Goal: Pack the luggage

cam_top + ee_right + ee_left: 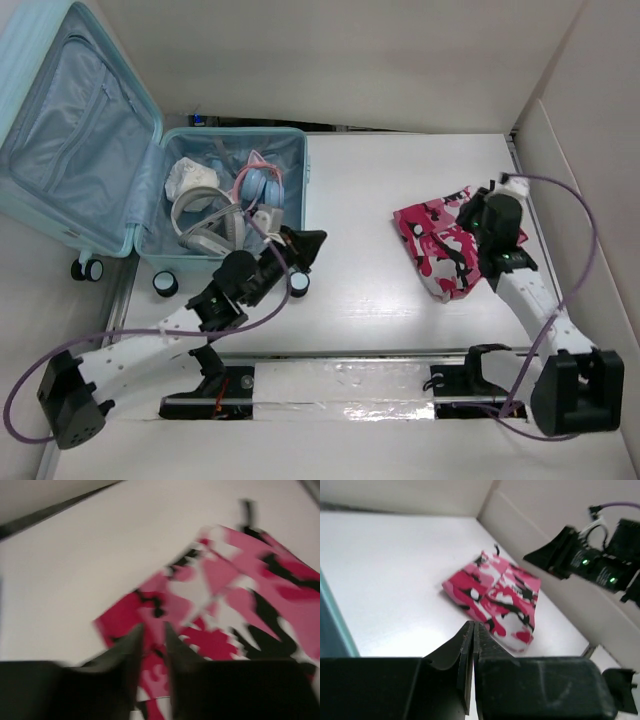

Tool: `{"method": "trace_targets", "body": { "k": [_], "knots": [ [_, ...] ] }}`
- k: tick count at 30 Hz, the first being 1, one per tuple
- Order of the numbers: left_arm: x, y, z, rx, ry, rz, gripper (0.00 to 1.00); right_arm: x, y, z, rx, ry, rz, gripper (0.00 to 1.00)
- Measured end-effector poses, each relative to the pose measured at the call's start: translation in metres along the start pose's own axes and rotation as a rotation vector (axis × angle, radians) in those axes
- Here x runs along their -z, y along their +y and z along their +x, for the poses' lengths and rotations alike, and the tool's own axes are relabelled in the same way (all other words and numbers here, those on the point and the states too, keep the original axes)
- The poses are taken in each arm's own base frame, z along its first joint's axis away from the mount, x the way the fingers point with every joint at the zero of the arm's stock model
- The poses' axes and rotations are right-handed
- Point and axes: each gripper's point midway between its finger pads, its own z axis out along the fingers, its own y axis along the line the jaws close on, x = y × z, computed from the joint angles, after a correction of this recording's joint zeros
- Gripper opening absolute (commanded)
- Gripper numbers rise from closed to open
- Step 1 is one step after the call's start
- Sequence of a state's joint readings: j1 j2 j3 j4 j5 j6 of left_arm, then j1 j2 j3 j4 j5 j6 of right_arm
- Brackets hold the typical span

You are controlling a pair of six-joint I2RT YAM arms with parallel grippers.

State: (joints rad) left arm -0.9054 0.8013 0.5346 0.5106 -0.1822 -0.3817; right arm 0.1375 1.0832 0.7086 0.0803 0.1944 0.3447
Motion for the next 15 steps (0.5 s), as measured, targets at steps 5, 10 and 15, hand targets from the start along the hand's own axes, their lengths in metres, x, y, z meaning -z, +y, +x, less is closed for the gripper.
{"method": "trace_targets", "body": {
  "k": [5, 10, 15],
  "knots": [
    [-0.013, -0.01, 0.061, -0.017, 0.175, 0.009, 0.0, 0.038, -0.153, 0.021, -0.169, 0.009, 0.42, 0.91],
    [-0.02, -0.025, 0.076, -0.025, 0.217, 0.021, 0.19, 0.067, -0.201, 0.048, -0.3, 0.014, 0.569, 0.86],
    [-0.036, -0.024, 0.089, -0.013, 0.251, -0.012, 0.47, 0.046, -0.198, 0.1, -0.406, 0.193, 0.475, 0.58]
  ]
}}
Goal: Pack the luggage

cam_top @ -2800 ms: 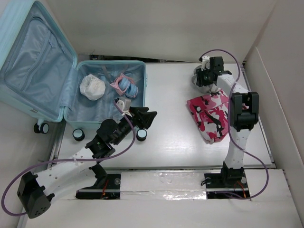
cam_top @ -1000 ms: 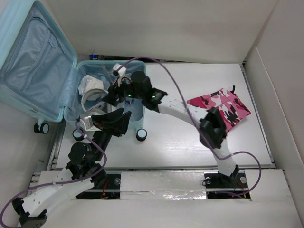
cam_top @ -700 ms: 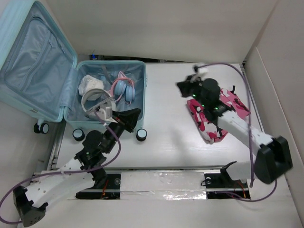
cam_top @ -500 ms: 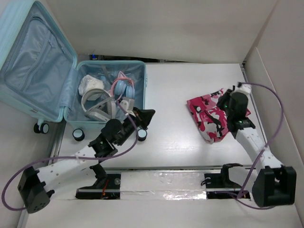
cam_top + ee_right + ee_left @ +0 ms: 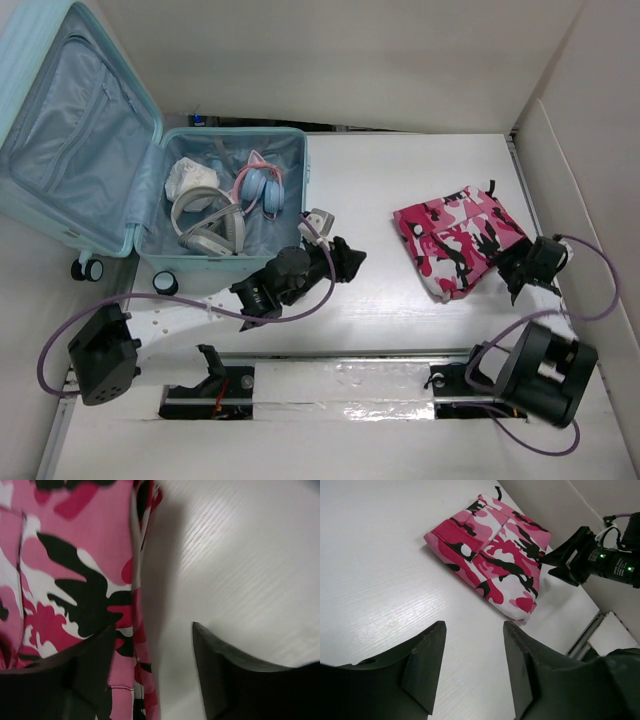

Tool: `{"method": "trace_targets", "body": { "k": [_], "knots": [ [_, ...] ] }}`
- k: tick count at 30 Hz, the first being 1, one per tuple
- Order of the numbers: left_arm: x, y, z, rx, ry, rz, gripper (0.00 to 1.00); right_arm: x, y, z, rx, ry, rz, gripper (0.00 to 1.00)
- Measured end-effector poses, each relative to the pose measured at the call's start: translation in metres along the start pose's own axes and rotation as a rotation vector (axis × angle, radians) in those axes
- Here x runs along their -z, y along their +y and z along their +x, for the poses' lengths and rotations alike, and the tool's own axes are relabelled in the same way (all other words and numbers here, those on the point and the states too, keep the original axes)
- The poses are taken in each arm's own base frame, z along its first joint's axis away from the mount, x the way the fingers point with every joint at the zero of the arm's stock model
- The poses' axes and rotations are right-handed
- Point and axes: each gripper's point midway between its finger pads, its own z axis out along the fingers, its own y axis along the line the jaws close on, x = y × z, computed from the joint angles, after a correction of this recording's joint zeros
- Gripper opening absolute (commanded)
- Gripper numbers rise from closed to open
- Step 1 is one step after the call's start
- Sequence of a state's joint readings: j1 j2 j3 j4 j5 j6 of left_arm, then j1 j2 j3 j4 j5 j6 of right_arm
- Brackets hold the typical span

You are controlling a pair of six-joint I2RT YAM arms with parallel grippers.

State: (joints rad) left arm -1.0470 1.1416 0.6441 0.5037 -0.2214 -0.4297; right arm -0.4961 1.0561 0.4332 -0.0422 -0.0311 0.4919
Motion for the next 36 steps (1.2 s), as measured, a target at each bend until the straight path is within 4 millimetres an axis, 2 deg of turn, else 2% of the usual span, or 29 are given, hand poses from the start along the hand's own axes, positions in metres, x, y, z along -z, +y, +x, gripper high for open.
{"method": "trace_targets", "body": {
  "k": [2, 3, 6, 9, 10, 11, 12, 13, 14, 17, 18, 19, 20, 21, 22, 23, 25, 26, 27, 28, 29, 30, 32, 36],
  "knots": [
    [-0.006, 0.004, 0.009, 0.009, 0.025, -0.024, 0.5, -0.015, 0.008, 0.022, -0.023, 0.108, -0.055, 0.53],
    [-0.008, 0.007, 0.013, 0.012, 0.038, -0.043, 0.5, -0.021, 0.012, 0.034, -0.04, 0.158, -0.08, 0.45],
    [-0.016, 0.015, 0.023, 0.02, 0.074, -0.103, 0.48, -0.032, 0.036, 0.044, -0.09, 0.203, -0.186, 0.41],
    [-0.024, 0.02, 0.027, 0.027, 0.089, -0.149, 0.43, -0.033, 0.066, 0.058, -0.1, 0.244, -0.277, 0.37],
    [-0.027, 0.021, 0.028, 0.029, 0.094, -0.164, 0.37, -0.031, 0.078, 0.065, -0.098, 0.263, -0.311, 0.36],
    [-0.03, 0.021, 0.028, 0.034, 0.095, -0.172, 0.18, -0.029, 0.088, 0.072, -0.097, 0.283, -0.343, 0.37],
    [-0.034, 0.02, 0.027, 0.041, 0.095, -0.181, 0.07, -0.027, 0.099, 0.08, -0.095, 0.305, -0.372, 0.36],
    [-0.037, 0.02, 0.028, 0.047, 0.098, -0.19, 0.0, -0.024, 0.11, 0.087, -0.094, 0.323, -0.401, 0.36],
    [-0.042, 0.02, 0.029, 0.046, 0.104, -0.199, 0.0, -0.02, 0.119, 0.094, -0.095, 0.34, -0.43, 0.37],
    [-0.058, 0.023, 0.034, 0.052, 0.122, -0.224, 0.0, -0.014, 0.133, 0.1, -0.112, 0.357, -0.474, 0.52],
    [-0.064, 0.026, 0.036, 0.052, 0.13, -0.231, 0.0, -0.014, 0.134, 0.098, -0.114, 0.352, -0.48, 0.65],
    [-0.069, 0.03, 0.039, 0.052, 0.141, -0.237, 0.0, -0.013, 0.134, 0.095, -0.115, 0.343, -0.482, 0.73],
    [-0.074, 0.034, 0.042, 0.053, 0.152, -0.245, 0.06, -0.012, 0.134, 0.09, -0.111, 0.324, -0.482, 0.79],
    [-0.08, 0.039, 0.044, 0.055, 0.163, -0.253, 0.15, -0.01, 0.134, 0.083, -0.105, 0.302, -0.482, 0.92],
    [-0.087, 0.045, 0.046, 0.054, 0.173, -0.264, 0.23, -0.007, 0.133, 0.076, -0.098, 0.274, -0.482, 0.97],
    [-0.095, 0.05, 0.046, 0.053, 0.179, -0.277, 0.42, -0.003, 0.134, 0.067, -0.084, 0.24, -0.484, 1.0],
    [-0.113, 0.056, 0.045, 0.046, 0.195, -0.293, 0.6, 0.009, 0.136, 0.048, -0.051, 0.163, -0.492, 1.0],
    [-0.124, 0.06, 0.044, 0.042, 0.203, -0.304, 0.76, 0.016, 0.137, 0.039, -0.035, 0.125, -0.497, 1.0],
    [-0.137, 0.063, 0.041, 0.038, 0.209, -0.309, 0.8, 0.023, 0.138, 0.029, -0.018, 0.083, -0.503, 1.0],
    [-0.15, 0.064, 0.039, 0.039, 0.215, -0.304, 0.81, 0.03, 0.139, 0.02, -0.003, 0.045, -0.507, 0.95],
    [-0.162, 0.068, 0.038, 0.04, 0.225, -0.306, 0.82, 0.037, 0.14, 0.013, 0.013, 0.012, -0.514, 0.87],
    [-0.174, 0.072, 0.038, 0.039, 0.234, -0.305, 0.83, 0.045, 0.141, 0.006, 0.028, -0.023, -0.527, 0.73],
    [-0.193, 0.085, 0.044, 0.041, 0.273, -0.309, 0.83, 0.06, 0.144, -0.005, 0.053, -0.074, -0.554, 0.62],
    [-0.22, 0.112, 0.069, 0.048, 0.366, -0.326, 0.81, 0.084, 0.15, -0.017, 0.111, -0.148, -0.608, 0.61]
  ]
}}
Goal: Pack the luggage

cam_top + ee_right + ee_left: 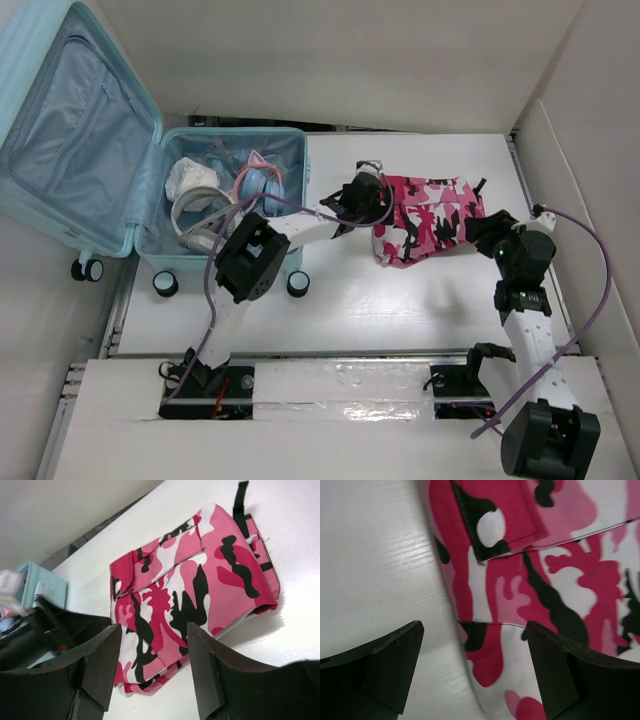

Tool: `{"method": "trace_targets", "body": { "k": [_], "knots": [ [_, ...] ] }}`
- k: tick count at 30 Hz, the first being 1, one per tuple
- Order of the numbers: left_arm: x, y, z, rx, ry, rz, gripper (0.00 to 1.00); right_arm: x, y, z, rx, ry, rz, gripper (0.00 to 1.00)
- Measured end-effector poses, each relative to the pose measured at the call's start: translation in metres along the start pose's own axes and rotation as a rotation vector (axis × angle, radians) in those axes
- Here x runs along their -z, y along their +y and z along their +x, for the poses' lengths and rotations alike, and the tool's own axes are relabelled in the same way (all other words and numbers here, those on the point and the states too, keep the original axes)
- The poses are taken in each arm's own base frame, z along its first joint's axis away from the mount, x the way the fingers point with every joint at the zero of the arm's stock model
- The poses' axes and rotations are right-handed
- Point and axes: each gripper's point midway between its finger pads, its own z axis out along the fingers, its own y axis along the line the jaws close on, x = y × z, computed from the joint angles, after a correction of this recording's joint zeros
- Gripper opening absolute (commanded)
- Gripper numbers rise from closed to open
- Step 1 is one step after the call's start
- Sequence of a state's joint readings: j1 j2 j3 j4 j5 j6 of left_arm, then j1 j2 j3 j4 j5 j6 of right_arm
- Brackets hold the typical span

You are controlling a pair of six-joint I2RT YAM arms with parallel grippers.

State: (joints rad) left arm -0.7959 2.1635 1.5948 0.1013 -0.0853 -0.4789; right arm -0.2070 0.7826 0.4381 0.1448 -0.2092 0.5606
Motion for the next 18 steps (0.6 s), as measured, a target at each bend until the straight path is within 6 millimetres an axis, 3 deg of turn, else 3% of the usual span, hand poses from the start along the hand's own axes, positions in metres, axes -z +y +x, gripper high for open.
{"method": "trace_targets", "body": {
  "k": [3, 4, 10, 13, 14, 16, 17, 18],
  "knots": [
    [-0.021, 0.017, 0.022, -0.005, 0.086, -0.033, 0.81, 0.006, 0.01, -0.005, 0.044, -0.008, -0.032, 0.63],
    [-0.027, 0.018, 0.022, -0.013, 0.083, -0.037, 0.81, 0.007, 0.015, -0.005, 0.057, -0.004, -0.049, 0.63],
    [-0.047, -0.003, 0.016, -0.012, 0.095, -0.005, 0.74, 0.01, 0.04, 0.008, 0.103, 0.056, -0.142, 0.63],
    [-0.054, -0.011, 0.015, -0.01, 0.092, 0.004, 0.61, 0.013, 0.053, 0.014, 0.121, 0.079, -0.184, 0.63],
    [-0.055, -0.013, 0.016, -0.01, 0.097, 0.003, 0.45, 0.014, 0.057, 0.014, 0.125, 0.083, -0.194, 0.63],
    [-0.057, -0.014, 0.017, -0.002, 0.101, -0.001, 0.25, 0.018, 0.067, 0.011, 0.134, 0.077, -0.22, 0.63],
    [-0.059, -0.016, 0.018, 0.005, 0.103, 0.007, 0.09, 0.02, 0.072, 0.007, 0.138, 0.069, -0.232, 0.63],
    [-0.06, -0.015, 0.019, 0.013, 0.103, 0.007, 0.02, 0.022, 0.077, 0.003, 0.141, 0.057, -0.245, 0.63]
  ]
}}
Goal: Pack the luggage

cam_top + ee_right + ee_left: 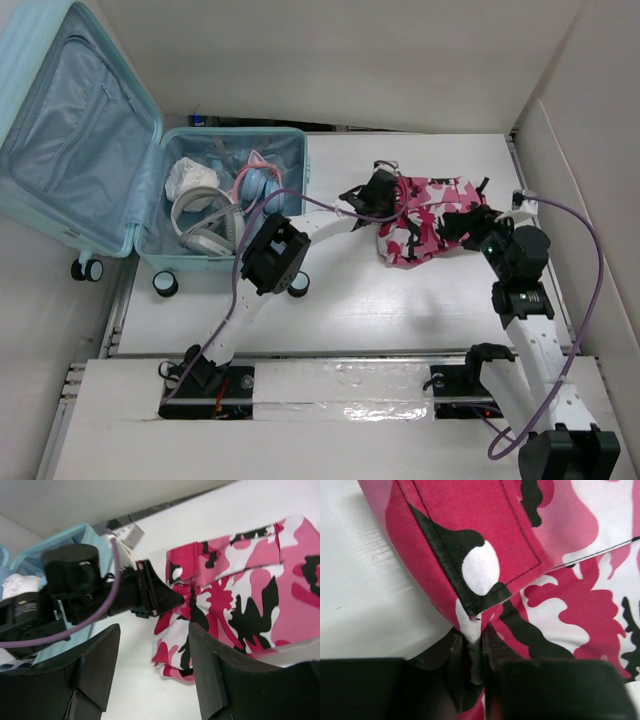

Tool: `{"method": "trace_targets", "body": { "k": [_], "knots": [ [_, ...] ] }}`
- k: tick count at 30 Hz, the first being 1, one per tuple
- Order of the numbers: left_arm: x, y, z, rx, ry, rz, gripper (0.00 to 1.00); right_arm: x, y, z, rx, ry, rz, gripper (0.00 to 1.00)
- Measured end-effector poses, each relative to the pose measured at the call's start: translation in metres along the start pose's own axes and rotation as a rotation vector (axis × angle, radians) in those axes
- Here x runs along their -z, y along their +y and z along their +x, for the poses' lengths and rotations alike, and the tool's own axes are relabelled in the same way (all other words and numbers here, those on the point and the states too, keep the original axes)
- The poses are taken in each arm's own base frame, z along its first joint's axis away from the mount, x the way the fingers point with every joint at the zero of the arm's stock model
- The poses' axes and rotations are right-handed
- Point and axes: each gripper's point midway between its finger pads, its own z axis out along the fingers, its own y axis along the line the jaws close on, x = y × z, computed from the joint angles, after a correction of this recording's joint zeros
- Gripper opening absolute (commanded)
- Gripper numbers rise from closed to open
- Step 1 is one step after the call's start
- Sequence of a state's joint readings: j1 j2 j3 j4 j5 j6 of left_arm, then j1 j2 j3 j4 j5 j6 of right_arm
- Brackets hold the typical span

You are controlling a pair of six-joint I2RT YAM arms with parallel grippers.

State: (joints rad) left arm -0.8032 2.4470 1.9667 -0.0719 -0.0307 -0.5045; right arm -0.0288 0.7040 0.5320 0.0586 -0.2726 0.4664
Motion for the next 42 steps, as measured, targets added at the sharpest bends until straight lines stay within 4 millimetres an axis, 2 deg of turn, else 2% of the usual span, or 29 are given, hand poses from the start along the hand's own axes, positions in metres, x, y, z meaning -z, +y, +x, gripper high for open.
{"method": "trace_targets", "body": {
  "k": [7, 11, 13, 16, 19, 21, 22, 24, 26, 28, 30, 33, 37, 42],
  "knots": [
    [0.002, -0.003, -0.006, 0.02, -0.022, 0.055, 0.0, 0.014, 0.022, -0.032, 0.055, -0.089, -0.045, 0.63],
    [0.03, 0.0, -0.018, -0.014, -0.017, 0.054, 0.0, 0.014, 0.025, -0.033, 0.059, -0.103, -0.06, 0.62],
    [0.053, -0.004, -0.038, -0.036, -0.04, 0.064, 0.0, 0.01, 0.024, -0.029, 0.055, -0.101, -0.067, 0.62],
    [0.102, -0.006, -0.085, -0.066, -0.113, 0.084, 0.0, 0.001, 0.024, -0.015, 0.046, -0.063, -0.079, 0.63],
    [0.159, 0.008, -0.14, -0.081, -0.215, 0.079, 0.0, -0.006, 0.025, 0.003, 0.038, -0.01, -0.09, 0.63],
    [0.196, 0.03, -0.173, -0.074, -0.282, 0.049, 0.0, -0.007, 0.029, 0.009, 0.039, 0.005, -0.1, 0.64],
    [0.214, 0.048, -0.189, -0.066, -0.316, 0.021, 0.0, -0.007, 0.031, 0.01, 0.041, 0.005, -0.107, 0.64],
    [0.249, 0.093, -0.217, -0.039, -0.388, -0.067, 0.0, -0.007, 0.037, 0.009, 0.045, -0.001, -0.121, 0.64],
    [0.279, 0.145, -0.231, 0.005, -0.442, -0.159, 0.0, -0.008, 0.041, 0.008, 0.048, -0.01, -0.133, 0.65],
    [0.303, 0.2, -0.226, 0.067, -0.455, -0.254, 0.0, -0.008, 0.045, 0.009, 0.051, -0.014, -0.145, 0.65],
    [0.318, 0.252, -0.21, 0.134, -0.445, -0.342, 0.0, -0.009, 0.047, 0.011, 0.056, -0.012, -0.151, 0.65],
    [0.327, 0.309, -0.182, 0.208, -0.417, -0.429, 0.0, -0.009, 0.048, 0.014, 0.06, -0.004, -0.155, 0.65],
    [0.337, 0.357, -0.157, 0.256, -0.378, -0.55, 0.0, -0.008, 0.046, 0.018, 0.06, -0.003, -0.154, 0.66],
    [0.347, 0.393, -0.141, 0.261, -0.38, -0.674, 0.0, -0.006, 0.045, 0.021, 0.06, -0.002, -0.154, 0.66]
  ]
}}
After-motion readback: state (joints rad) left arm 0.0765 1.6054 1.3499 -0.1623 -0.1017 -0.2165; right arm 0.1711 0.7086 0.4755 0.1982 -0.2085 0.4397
